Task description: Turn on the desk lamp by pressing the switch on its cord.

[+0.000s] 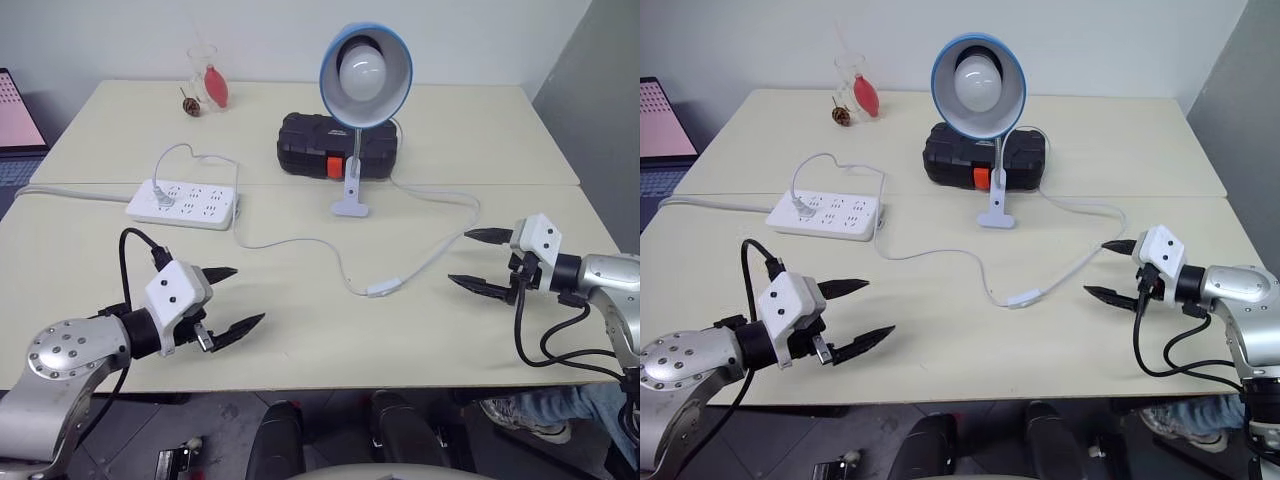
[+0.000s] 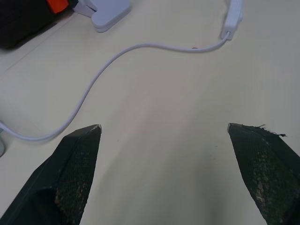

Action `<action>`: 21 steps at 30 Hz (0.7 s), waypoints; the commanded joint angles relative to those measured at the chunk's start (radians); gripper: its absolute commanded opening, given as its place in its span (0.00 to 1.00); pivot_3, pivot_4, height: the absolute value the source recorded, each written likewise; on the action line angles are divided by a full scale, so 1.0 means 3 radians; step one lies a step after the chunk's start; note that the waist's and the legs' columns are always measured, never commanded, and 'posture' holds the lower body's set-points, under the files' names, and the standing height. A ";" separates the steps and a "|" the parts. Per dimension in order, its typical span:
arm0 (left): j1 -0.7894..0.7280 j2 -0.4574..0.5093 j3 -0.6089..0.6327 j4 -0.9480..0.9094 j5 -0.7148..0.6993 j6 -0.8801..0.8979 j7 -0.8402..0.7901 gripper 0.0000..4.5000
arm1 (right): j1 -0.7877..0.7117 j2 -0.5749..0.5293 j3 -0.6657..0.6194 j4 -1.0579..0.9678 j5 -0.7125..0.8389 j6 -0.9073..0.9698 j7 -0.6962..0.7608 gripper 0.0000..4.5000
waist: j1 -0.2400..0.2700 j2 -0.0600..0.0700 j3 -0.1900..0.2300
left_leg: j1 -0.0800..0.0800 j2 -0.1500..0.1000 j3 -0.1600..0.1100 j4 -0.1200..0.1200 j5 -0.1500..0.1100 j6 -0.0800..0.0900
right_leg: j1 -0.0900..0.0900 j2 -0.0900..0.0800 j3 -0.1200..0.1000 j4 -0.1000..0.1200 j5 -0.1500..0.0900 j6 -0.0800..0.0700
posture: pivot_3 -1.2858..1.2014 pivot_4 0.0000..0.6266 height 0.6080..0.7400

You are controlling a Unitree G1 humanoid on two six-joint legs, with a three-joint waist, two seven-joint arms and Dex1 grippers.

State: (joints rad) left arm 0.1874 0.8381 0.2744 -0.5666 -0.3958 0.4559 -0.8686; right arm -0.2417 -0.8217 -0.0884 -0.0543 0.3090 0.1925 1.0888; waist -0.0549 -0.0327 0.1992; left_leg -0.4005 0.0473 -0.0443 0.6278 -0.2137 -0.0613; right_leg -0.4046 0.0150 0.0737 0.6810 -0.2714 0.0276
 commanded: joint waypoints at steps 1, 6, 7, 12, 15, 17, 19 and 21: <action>-0.0039 0.0026 -0.0026 -0.0011 0.0004 0.0011 0.0005 1.00 | -0.0003 -0.0008 -0.0064 -0.0185 0.0048 -0.0069 -0.0011 0.99 | 0.0000 0.0000 0.0000 | 0.0000 0.0000 0.0000 0.0000 0.0000 0.0000 | 0.0000 0.0000 0.0000 0.0000 0.0000 0.0000 | 0.52 0.24 1.00; -0.0046 -0.0007 -0.0050 -0.0025 0.0002 -0.0033 0.0029 1.00 | -0.0047 0.0042 -0.0012 -0.0258 0.0050 -0.0040 -0.0036 0.99 | 0.0000 0.0000 0.0000 | 0.0000 0.0000 0.0000 0.0001 0.0000 0.0000 | 0.0000 0.0000 0.0000 0.0000 -0.0001 -0.0002 | 0.52 0.24 1.00; -0.0041 -0.0006 -0.0050 -0.0033 0.0007 -0.0026 0.0039 1.00 | -0.0060 0.0045 -0.0008 -0.0260 0.0049 -0.0028 -0.0035 0.99 | 0.0000 0.0000 0.0000 | 0.0000 0.0000 0.0000 0.0001 0.0000 0.0000 | 0.0000 0.0000 0.0000 0.0000 -0.0002 -0.0004 | 0.52 0.24 1.00; -0.0002 -0.0024 -0.0092 0.0006 0.0194 -0.0269 0.0076 1.00 | -0.0099 -0.0005 0.0030 -0.0257 0.0065 0.0057 0.0040 0.99 | 0.0000 0.0000 0.0000 | 0.0000 0.0000 0.0000 0.0002 0.0000 0.0000 | 0.0000 0.0000 0.0001 0.0000 -0.0002 -0.0004 | 0.52 0.24 1.00; -0.0003 -0.0059 -0.0078 0.0003 0.0223 -0.0459 0.0037 1.00 | -0.0120 -0.0099 0.0122 -0.0278 0.0036 0.0018 0.0225 0.99 | 0.0003 0.0000 0.0000 | 0.0000 0.0000 0.0000 0.0001 0.0000 0.0000 | 0.0000 0.0000 0.0001 0.0000 -0.0002 -0.0004 | 0.52 0.24 1.00; -0.0005 -0.0055 -0.0085 -0.0010 0.0219 -0.0509 0.0003 1.00 | -0.0168 -0.0099 0.0184 -0.0264 -0.0022 -0.0045 0.0236 0.99 | 0.0001 0.0000 0.0000 | 0.0000 0.0000 0.0000 0.0001 0.0000 0.0000 | 0.0000 0.0000 0.0001 0.0000 -0.0002 -0.0004 | 0.52 0.24 1.00; -0.0013 -0.0028 -0.0101 -0.0069 0.0160 -0.0497 -0.0059 1.00 | -0.0232 -0.0135 0.0297 -0.0263 -0.0095 -0.0025 0.0296 0.99 | -0.0002 0.0000 0.0000 | 0.0001 0.0000 0.0000 0.0001 0.0000 0.0000 | 0.0000 0.0000 0.0001 0.0000 -0.0002 -0.0004 | 0.52 0.24 1.00; -0.0026 0.0017 -0.0127 -0.0151 0.0052 -0.0435 -0.0149 1.00 | -0.0340 -0.0153 0.0435 -0.0250 -0.0162 -0.0021 0.0378 0.99 | -0.0005 0.0000 0.0000 | 0.0001 0.0000 0.0000 0.0001 0.0000 0.0000 | 0.0000 0.0000 0.0001 0.0001 -0.0002 -0.0004 | 0.52 0.24 1.00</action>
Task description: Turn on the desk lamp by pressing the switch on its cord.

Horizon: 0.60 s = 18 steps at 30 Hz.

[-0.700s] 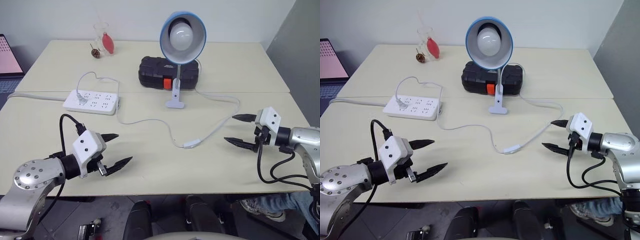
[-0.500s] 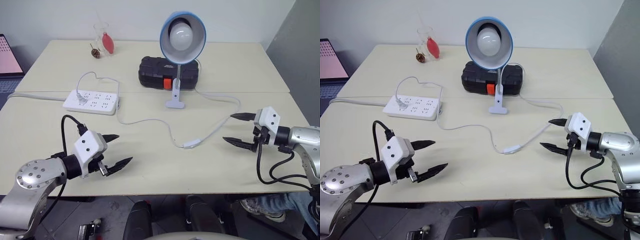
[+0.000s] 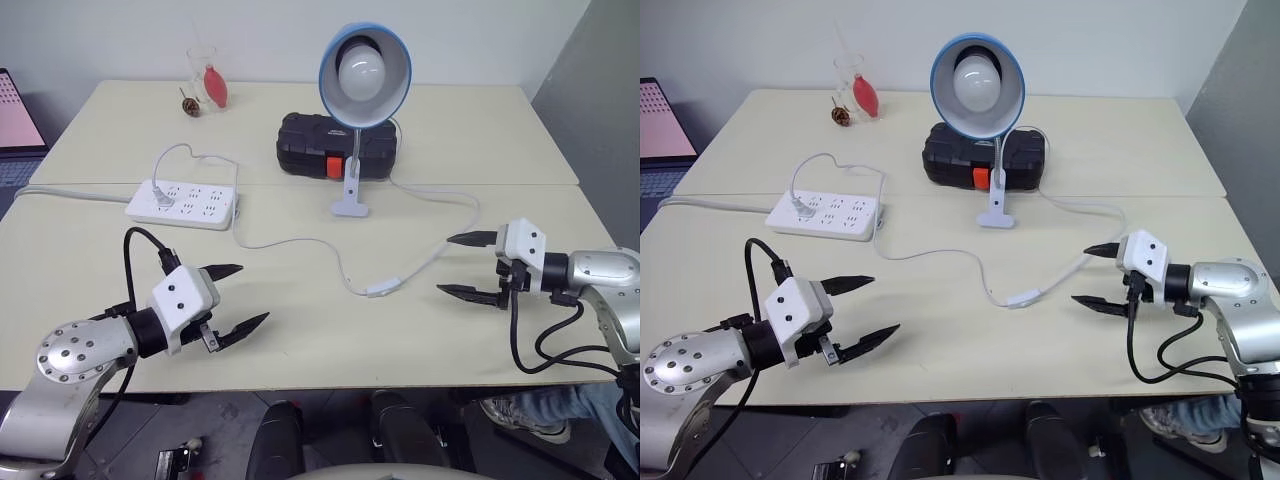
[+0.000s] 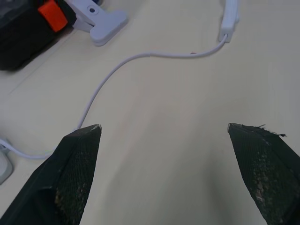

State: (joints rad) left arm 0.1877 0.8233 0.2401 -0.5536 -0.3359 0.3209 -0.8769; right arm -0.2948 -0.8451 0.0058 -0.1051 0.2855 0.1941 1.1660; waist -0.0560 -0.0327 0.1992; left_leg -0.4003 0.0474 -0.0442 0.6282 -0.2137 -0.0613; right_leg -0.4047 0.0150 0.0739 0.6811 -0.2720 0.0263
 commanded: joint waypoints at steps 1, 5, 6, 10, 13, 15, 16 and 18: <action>-0.0020 0.0078 -0.0013 -0.0240 -0.0189 0.0049 -0.0149 1.00 | -0.0188 -0.0084 0.0149 -0.0081 -0.0091 -0.0035 0.0148 0.99 | -0.0001 0.0000 0.0000 | 0.0000 0.0000 0.0000 0.0000 0.0000 0.0000 | 0.0000 0.0000 0.0000 0.0000 0.0000 0.0000 | 0.52 0.24 1.00; 0.0054 0.0169 -0.0056 -0.0430 -0.0385 0.0265 -0.0282 1.00 | -0.0402 -0.0075 0.0390 0.0010 -0.0215 -0.0016 0.0291 0.99 | 0.0000 0.0000 0.0000 | -0.0001 0.0000 0.0001 0.0001 0.0000 0.0000 | 0.0000 -0.0001 0.0001 -0.0001 -0.0001 -0.0001 | 0.52 0.24 1.00; 0.0067 0.0184 -0.0093 -0.0471 -0.0385 0.0298 -0.0283 1.00 | -0.0463 -0.0068 0.0471 0.0060 -0.0269 -0.0016 0.0330 0.99 | 0.0000 0.0000 0.0000 | -0.0001 0.0000 0.0000 0.0001 0.0000 0.0000 | 0.0000 0.0000 0.0000 -0.0001 -0.0001 -0.0001 | 0.52 0.24 1.00; 0.0077 0.0216 -0.0193 -0.0577 -0.0402 0.0404 -0.0268 1.00 | -0.0695 -0.0028 0.0716 0.0278 -0.0437 -0.0023 0.0463 0.99 | 0.0000 0.0000 0.0000 | 0.0000 0.0000 0.0000 0.0000 0.0000 0.0000 | 0.0000 0.0000 -0.0001 -0.0001 -0.0001 -0.0001 | 0.52 0.24 1.00; 0.0021 0.0204 -0.0251 -0.0573 -0.0379 0.0430 -0.0242 1.00 | -0.0935 0.0089 0.0924 0.0527 -0.0654 -0.0070 0.0458 0.99 | -0.0001 0.0000 0.0000 | -0.0001 0.0000 0.0000 0.0001 0.0000 0.0000 | -0.0001 0.0000 -0.0001 0.0000 0.0000 0.0000 | 0.52 0.24 1.00; -0.0021 0.0196 -0.0288 -0.0572 -0.0378 0.0451 -0.0230 1.00 | -0.1060 0.0188 0.1024 0.0651 -0.0718 -0.0105 0.0492 0.99 | -0.0005 0.0000 0.0000 | 0.0000 0.0000 0.0000 0.0001 0.0000 0.0000 | -0.0001 0.0000 -0.0001 0.0000 0.0000 -0.0001 | 0.52 0.24 1.00; -0.0040 0.0194 -0.0308 -0.0570 -0.0377 0.0455 -0.0228 1.00 | -0.1118 0.0242 0.1072 0.0727 -0.0743 -0.0148 0.0526 0.99 | -0.0005 0.0000 0.0000 | 0.0001 0.0000 0.0000 0.0001 0.0000 0.0000 | -0.0001 0.0000 -0.0001 0.0001 0.0000 -0.0001 | 0.52 0.24 1.00; -0.0067 0.0196 -0.0341 -0.0563 -0.0367 0.0455 -0.0226 1.00 | -0.1206 0.0314 0.1155 0.0860 -0.0803 -0.0228 0.0588 0.99 | -0.0004 0.0000 0.0000 | 0.0000 0.0000 -0.0001 0.0001 0.0000 0.0000 | -0.0001 0.0001 -0.0001 0.0001 0.0000 0.0000 | 0.52 0.24 1.00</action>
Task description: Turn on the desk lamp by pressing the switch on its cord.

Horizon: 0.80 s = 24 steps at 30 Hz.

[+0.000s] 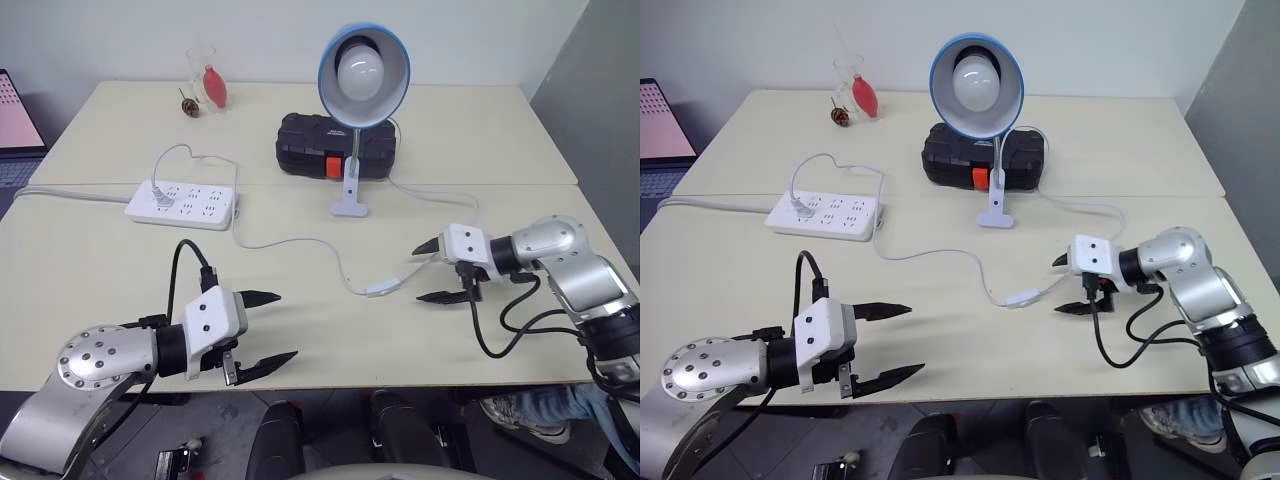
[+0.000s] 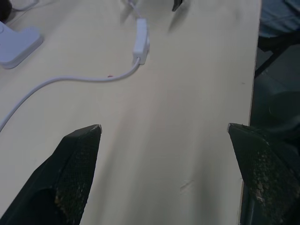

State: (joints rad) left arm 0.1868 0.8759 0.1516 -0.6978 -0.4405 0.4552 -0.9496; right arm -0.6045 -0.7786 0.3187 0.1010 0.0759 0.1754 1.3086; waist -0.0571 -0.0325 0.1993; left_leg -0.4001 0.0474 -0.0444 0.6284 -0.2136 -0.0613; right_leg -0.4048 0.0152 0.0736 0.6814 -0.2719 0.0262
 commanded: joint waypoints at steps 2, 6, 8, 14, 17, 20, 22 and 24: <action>-0.0081 0.0024 -0.0070 -0.0075 -0.0005 0.0005 0.0017 1.00 | -0.0251 0.0153 0.0181 0.0294 -0.0158 -0.0231 0.0167 0.99 | 0.0001 0.0000 0.0000 | -0.0001 0.0000 0.0000 0.0000 0.0000 0.0000 | 0.0000 0.0000 0.0000 0.0000 0.0002 0.0004 | 0.52 0.24 1.00; -0.0080 0.0031 -0.0068 -0.0079 -0.0001 0.0010 0.0026 1.00 | -0.0391 0.0265 0.0255 0.0479 -0.0217 -0.0282 0.0244 0.99 | 0.0001 0.0001 0.0000 | -0.0002 0.0000 0.0000 -0.0001 0.0000 0.0000 | 0.0000 0.0000 0.0000 -0.0001 0.0007 0.0012 | 0.52 0.24 1.00; -0.0059 0.0036 -0.0056 -0.0090 0.0000 0.0014 0.0031 1.00 | -0.0442 0.0300 0.0279 0.0541 -0.0235 -0.0299 0.0283 0.99 | 0.0001 0.0001 0.0001 | -0.0002 0.0000 0.0000 -0.0001 0.0000 0.0000 | 0.0000 0.0000 -0.0001 -0.0001 0.0007 0.0012 | 0.52 0.24 1.00; 0.0013 0.0040 -0.0024 -0.0123 0.0013 0.0026 0.0069 1.00 | -0.0501 0.0356 0.0295 0.0565 -0.0224 -0.0259 0.0392 0.99 | 0.0001 0.0001 0.0001 | -0.0001 0.0000 -0.0001 -0.0001 0.0000 0.0000 | 0.0000 0.0000 -0.0001 0.0000 0.0007 0.0013 | 0.52 0.24 1.00; 0.0035 0.0042 -0.0023 -0.0134 0.0015 0.0028 0.0088 1.00 | -0.0495 0.0368 0.0285 0.0536 -0.0216 -0.0227 0.0436 0.99 | 0.0001 0.0001 0.0001 | -0.0001 0.0000 -0.0001 -0.0001 0.0000 0.0000 | 0.0000 0.0000 -0.0002 0.0000 0.0007 0.0013 | 0.52 0.24 1.00; 0.0055 0.0042 -0.0024 -0.0140 0.0028 0.0026 0.0103 1.00 | -0.0493 0.0400 0.0292 0.0571 -0.0256 -0.0268 0.0412 0.88 | 0.0002 0.0001 0.0001 | -0.0001 0.0000 -0.0001 -0.0001 0.0000 0.0000 | 0.0000 0.0000 -0.0002 0.0000 0.0007 0.0013 | 0.52 0.24 1.00; 0.0070 0.0042 -0.0021 -0.0143 0.0035 0.0021 0.0106 1.00 | -0.0496 0.0421 0.0301 0.0611 -0.0289 -0.0320 0.0391 0.77 | 0.0002 0.0001 0.0001 | -0.0001 0.0000 -0.0001 -0.0001 0.0000 0.0000 | 0.0000 0.0000 -0.0002 0.0000 0.0007 0.0012 | 0.52 0.24 1.00; 0.0081 0.0041 -0.0018 -0.0145 0.0038 0.0020 0.0107 1.00 | -0.0494 0.0434 0.0303 0.0629 -0.0308 -0.0340 0.0394 0.64 | 0.0002 0.0001 0.0001 | -0.0001 0.0000 -0.0001 -0.0001 0.0000 0.0000 | 0.0000 0.0000 -0.0002 0.0000 0.0007 0.0013 | 0.52 0.24 1.00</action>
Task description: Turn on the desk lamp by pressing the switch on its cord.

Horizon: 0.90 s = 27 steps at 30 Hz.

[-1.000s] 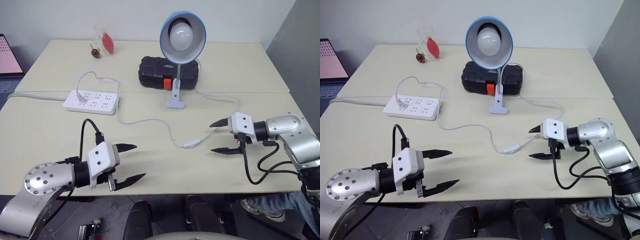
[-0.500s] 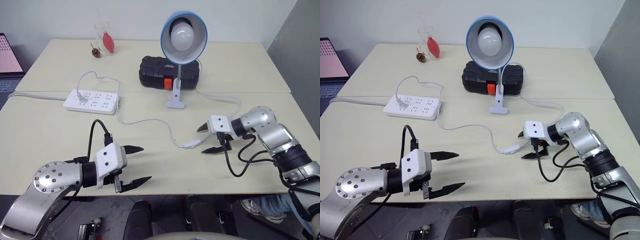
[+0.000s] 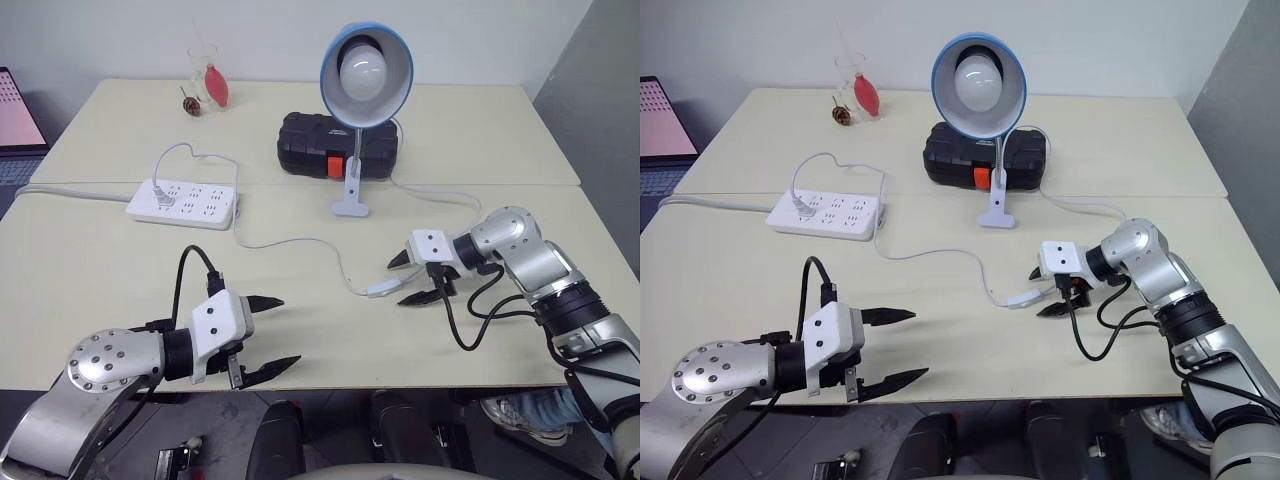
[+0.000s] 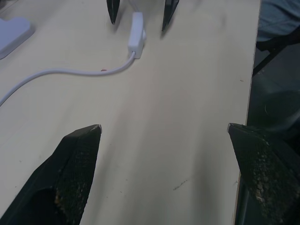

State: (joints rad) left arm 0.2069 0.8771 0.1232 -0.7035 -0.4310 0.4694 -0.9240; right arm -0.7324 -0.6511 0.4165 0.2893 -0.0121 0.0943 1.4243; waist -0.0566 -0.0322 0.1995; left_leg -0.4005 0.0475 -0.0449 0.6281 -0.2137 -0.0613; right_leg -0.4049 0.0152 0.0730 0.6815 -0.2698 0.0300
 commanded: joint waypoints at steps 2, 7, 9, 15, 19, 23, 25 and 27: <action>0.0019 0.0034 0.0076 -0.0126 0.0008 -0.0028 0.0024 1.00 | -0.0065 0.0018 -0.0019 0.0018 -0.0042 -0.0098 0.0013 0.52 | 0.0000 0.0000 0.0000 | 0.0000 0.0000 0.0000 0.0000 0.0000 0.0000 | 0.0000 0.0000 0.0000 0.0000 0.0000 0.0000 | 0.52 0.24 1.00; 0.0010 0.0028 0.0071 -0.0106 0.0014 -0.0039 0.0027 1.00 | -0.0078 0.0045 -0.0010 0.0067 -0.0087 -0.0202 0.0006 0.28 | 0.0000 0.0000 0.0000 | 0.0000 0.0000 0.0000 0.0000 0.0000 0.0000 | 0.0000 0.0000 0.0000 0.0000 0.0000 0.0000 | 0.52 0.24 1.00; 0.0003 0.0027 0.0076 -0.0097 0.0014 -0.0042 0.0028 1.00 | -0.0081 0.0050 -0.0021 0.0065 -0.0086 -0.0238 0.0020 0.17 | 0.0000 0.0000 0.0000 | 0.0000 0.0000 0.0000 0.0000 0.0000 0.0000 | 0.0000 0.0000 0.0000 0.0000 0.0000 0.0000 | 0.52 0.24 1.00; -0.0104 -0.0056 0.0097 -0.0040 -0.0056 -0.0022 0.0107 1.00 | -0.0080 0.0097 -0.0120 -0.0150 0.0103 0.0032 0.0101 0.09 | 0.0001 0.0000 0.0000 | 0.0000 0.0000 0.0000 0.0000 0.0000 0.0000 | 0.0000 0.0000 0.0000 0.0000 0.0000 0.0000 | 0.52 0.24 1.00; -0.0378 -0.0138 0.0079 0.0023 -0.0230 0.0090 0.0161 1.00 | -0.0129 0.0127 -0.0175 -0.0426 0.0295 0.0492 0.0133 0.09 | 0.0003 0.0001 0.0001 | 0.0000 0.0000 -0.0003 0.0000 0.0000 0.0000 | 0.0000 0.0000 -0.0001 0.0001 0.0001 0.0001 | 0.52 0.24 1.00; -0.0708 -0.0173 0.0003 0.0140 -0.0364 0.0183 0.0128 1.00 | -0.0185 0.0157 -0.0160 -0.0657 0.0392 0.0905 0.0088 0.09 | 0.0004 0.0001 0.0001 | -0.0001 -0.0001 -0.0005 0.0001 0.0000 0.0000 | 0.0001 0.0001 -0.0003 0.0002 0.0002 0.0003 | 0.52 0.24 1.00; -0.0921 -0.0169 -0.0118 0.0274 -0.0334 0.0164 0.0046 1.00 | -0.0237 0.0193 -0.0145 -0.0770 0.0431 0.1160 0.0038 0.09 | 0.0004 0.0001 0.0001 | -0.0001 -0.0001 -0.0007 0.0001 0.0000 0.0000 | 0.0001 0.0002 -0.0004 0.0002 0.0002 0.0003 | 0.52 0.24 1.00; -0.1072 -0.0185 -0.0221 0.0394 -0.0294 0.0132 -0.0012 1.00 | -0.0274 0.0223 -0.0132 -0.0828 0.0453 0.1333 -0.0013 0.09 | 0.0003 0.0001 0.0001 | -0.0001 -0.0001 -0.0007 0.0001 0.0000 0.0000 | 0.0001 0.0002 -0.0004 0.0001 0.0002 0.0003 | 0.52 0.24 1.00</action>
State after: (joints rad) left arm -0.0859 0.8272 0.0769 -0.6009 -0.5125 0.5212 -0.9088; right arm -0.7805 -0.5863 0.3953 0.0848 0.1022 0.4446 1.4336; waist -0.0556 -0.0319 0.1997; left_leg -0.4010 0.0473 -0.0469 0.6284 -0.2136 -0.0613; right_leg -0.4046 0.0159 0.0718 0.6818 -0.2693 0.0308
